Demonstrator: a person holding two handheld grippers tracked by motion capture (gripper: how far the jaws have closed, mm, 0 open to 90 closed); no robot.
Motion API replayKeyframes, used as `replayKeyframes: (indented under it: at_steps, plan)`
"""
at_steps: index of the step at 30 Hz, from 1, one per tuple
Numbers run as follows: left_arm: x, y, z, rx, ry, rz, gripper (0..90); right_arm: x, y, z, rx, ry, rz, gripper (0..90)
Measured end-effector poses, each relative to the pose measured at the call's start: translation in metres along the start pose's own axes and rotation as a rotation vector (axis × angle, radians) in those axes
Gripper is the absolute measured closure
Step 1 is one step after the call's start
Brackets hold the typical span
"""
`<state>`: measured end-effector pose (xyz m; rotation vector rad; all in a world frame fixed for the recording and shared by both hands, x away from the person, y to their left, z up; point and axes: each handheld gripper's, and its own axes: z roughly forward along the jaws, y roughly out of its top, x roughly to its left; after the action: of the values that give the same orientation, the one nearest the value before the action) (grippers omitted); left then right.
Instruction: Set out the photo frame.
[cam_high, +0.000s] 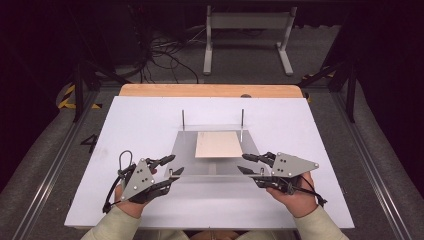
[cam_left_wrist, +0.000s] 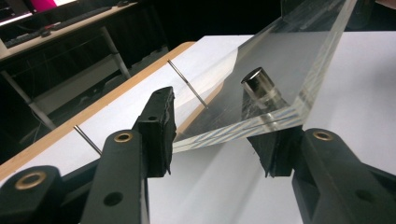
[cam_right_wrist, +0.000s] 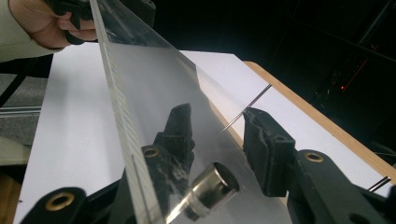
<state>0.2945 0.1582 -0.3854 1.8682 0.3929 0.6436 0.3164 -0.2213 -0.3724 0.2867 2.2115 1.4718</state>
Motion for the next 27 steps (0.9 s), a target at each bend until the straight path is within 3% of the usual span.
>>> replayKeyframes:
  at_steps: [6,13,19,27]
  plan:
    - [-0.005,0.008,-0.010,-0.030,-0.042,0.014,57.4,0.000,0.008,-0.011,0.008,0.032,0.036,59.5]
    - [-0.011,0.024,-0.028,-0.043,-0.093,-0.004,59.7,0.007,0.026,-0.027,0.019,0.081,0.088,60.4]
    - [-0.009,0.034,-0.037,-0.081,-0.097,-0.015,60.4,0.008,0.038,-0.037,-0.014,0.131,0.131,62.0]
    - [0.004,0.045,-0.031,-0.108,-0.053,-0.044,59.8,-0.002,0.047,-0.036,-0.066,0.095,0.119,62.6]
